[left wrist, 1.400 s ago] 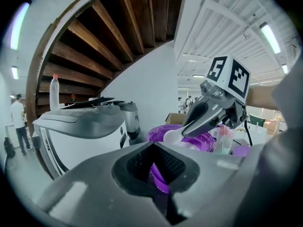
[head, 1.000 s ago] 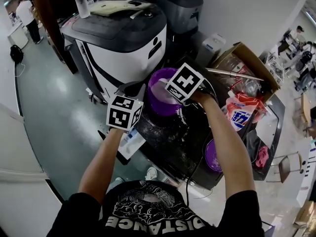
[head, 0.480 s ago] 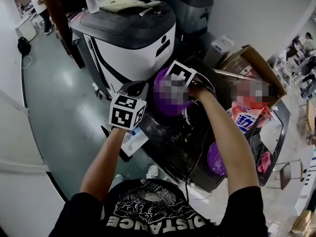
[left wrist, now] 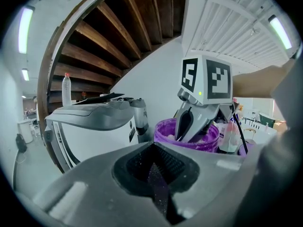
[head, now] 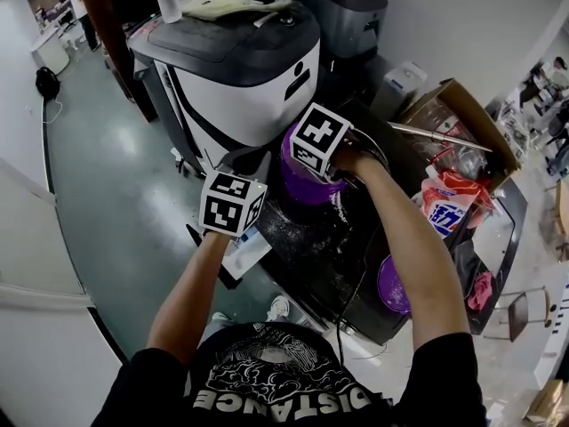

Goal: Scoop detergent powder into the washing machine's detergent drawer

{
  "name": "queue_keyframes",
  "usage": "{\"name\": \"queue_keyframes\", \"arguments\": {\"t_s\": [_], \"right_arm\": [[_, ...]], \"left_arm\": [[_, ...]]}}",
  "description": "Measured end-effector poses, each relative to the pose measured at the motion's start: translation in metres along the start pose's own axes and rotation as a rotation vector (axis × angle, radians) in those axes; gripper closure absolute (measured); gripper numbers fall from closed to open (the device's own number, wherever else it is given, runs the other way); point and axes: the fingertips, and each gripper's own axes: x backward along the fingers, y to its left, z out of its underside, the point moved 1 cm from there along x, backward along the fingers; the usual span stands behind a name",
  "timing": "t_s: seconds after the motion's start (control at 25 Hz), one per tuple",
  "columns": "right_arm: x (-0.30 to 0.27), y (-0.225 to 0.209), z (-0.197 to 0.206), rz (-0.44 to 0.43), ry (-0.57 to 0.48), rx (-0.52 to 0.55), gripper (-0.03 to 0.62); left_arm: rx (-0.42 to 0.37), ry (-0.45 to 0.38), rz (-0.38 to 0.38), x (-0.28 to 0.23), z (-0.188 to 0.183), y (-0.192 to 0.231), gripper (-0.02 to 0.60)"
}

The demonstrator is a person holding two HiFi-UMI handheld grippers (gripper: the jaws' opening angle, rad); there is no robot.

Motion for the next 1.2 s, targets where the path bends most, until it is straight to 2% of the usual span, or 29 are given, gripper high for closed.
{"name": "queue_keyframes", "arguments": {"t_s": [0.68, 0.92, 1.2], "right_arm": [[0.003, 0.006, -0.004, -0.118, -0.038, -0.164, 0.557], [0.005, 0.006, -0.006, -0.176, -0.058, -0.294, 0.559], [0.011, 0.005, -0.008, -0.205, -0.082, -0.407, 0.559]], "left_arm": [[-0.006, 0.006, -0.011, 0.007, 0.002, 0.002, 0.581], [-0.007, 0.008, -0.007, 0.007, 0.0, 0.004, 0.581], [-0.015, 0.002, 0.034, 0.008, -0.001, 0.005, 0.581]]}}
